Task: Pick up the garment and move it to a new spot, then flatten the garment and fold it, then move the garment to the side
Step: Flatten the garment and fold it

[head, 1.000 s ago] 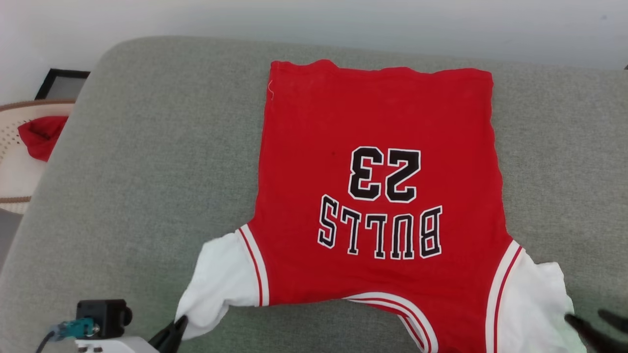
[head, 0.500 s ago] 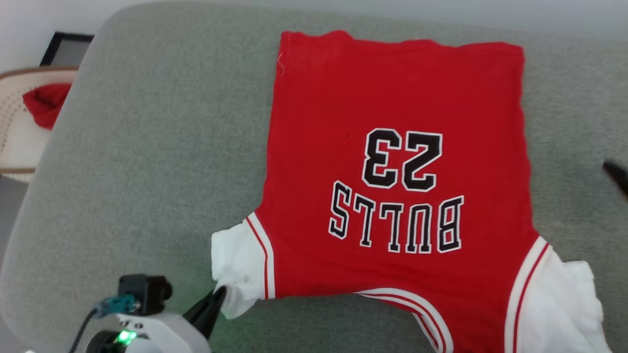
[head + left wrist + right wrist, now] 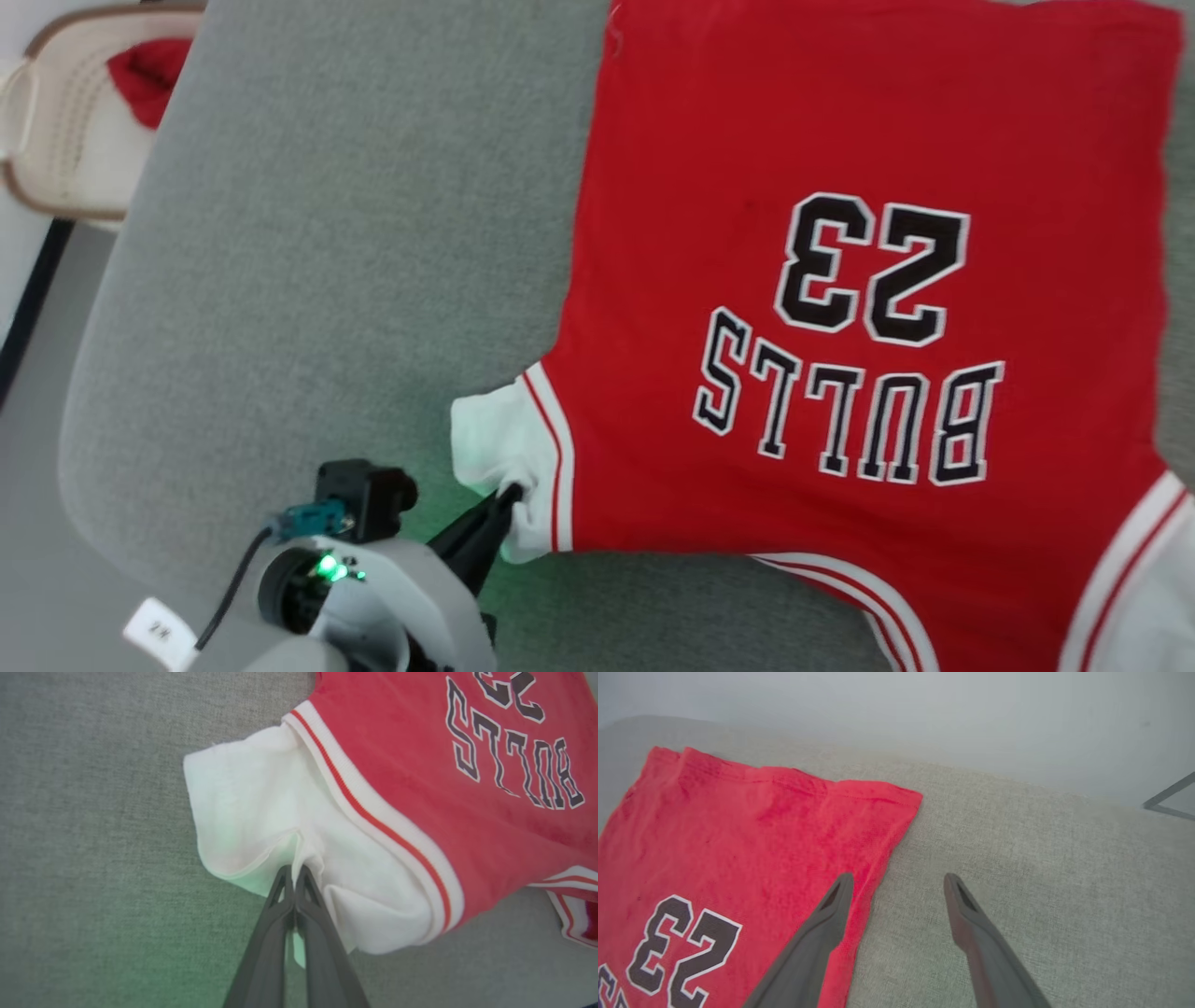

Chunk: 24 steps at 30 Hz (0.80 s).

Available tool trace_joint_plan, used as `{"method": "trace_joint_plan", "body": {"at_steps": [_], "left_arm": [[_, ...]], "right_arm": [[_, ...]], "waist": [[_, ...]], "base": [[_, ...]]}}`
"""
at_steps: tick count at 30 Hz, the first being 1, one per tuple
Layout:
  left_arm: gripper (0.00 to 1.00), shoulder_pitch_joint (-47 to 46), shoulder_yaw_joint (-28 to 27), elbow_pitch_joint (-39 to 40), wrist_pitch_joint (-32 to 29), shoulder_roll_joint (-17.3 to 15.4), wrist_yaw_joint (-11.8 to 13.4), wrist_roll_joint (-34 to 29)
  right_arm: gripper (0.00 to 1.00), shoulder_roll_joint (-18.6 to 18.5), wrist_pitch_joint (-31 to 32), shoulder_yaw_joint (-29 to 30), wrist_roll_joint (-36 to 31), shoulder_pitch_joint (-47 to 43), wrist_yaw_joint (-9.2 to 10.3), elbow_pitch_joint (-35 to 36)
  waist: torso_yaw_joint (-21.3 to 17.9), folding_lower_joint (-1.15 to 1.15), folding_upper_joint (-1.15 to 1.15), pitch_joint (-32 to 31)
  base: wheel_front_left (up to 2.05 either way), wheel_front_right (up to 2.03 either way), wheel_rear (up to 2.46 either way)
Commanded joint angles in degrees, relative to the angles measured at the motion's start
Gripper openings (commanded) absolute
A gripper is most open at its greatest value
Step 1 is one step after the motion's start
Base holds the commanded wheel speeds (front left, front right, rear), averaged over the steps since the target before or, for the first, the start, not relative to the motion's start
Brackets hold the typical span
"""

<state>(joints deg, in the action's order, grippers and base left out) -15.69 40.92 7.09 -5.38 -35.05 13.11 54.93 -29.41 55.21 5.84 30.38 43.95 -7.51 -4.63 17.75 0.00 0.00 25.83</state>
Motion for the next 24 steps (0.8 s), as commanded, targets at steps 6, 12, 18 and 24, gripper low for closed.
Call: {"method": "trace_joint_plan", "body": {"at_steps": [6,12,18,24], "left_arm": [[0.0,-3.5,1.7,-3.1,0.5,3.3,-2.6,-0.8],[0.0,-4.9,2.5,-5.9,0.9,5.2,-4.1,-0.8],[0.0,-5.5,3.1,-8.2,1.2,6.5,-5.2,-0.3],[0.0,-5.0,3.0,-9.7,1.7,6.7,-5.5,0.1]], "right_arm": [[1.0,-1.2,2.0,-2.1,-4.1,9.4,0.04,-11.7],[1.0,-0.9,4.4,-2.4,-7.9,15.4,0.04,-21.2],[0.49,0.0,9.5,-2.9,-12.0,17.6,0.04,-28.5],[0.0,0.9,11.8,-2.9,-13.9,17.7,0.04,-29.3]], "waist": [[6.2,0.0,0.0,6.0],[7.9,0.0,0.0,7.3],[9.1,0.0,0.0,7.3],[9.1,0.0,0.0,6.6]], "base": [[0.0,0.0,0.0],[0.0,0.0,0.0],[0.0,0.0,0.0],[0.0,0.0,0.0]]}}
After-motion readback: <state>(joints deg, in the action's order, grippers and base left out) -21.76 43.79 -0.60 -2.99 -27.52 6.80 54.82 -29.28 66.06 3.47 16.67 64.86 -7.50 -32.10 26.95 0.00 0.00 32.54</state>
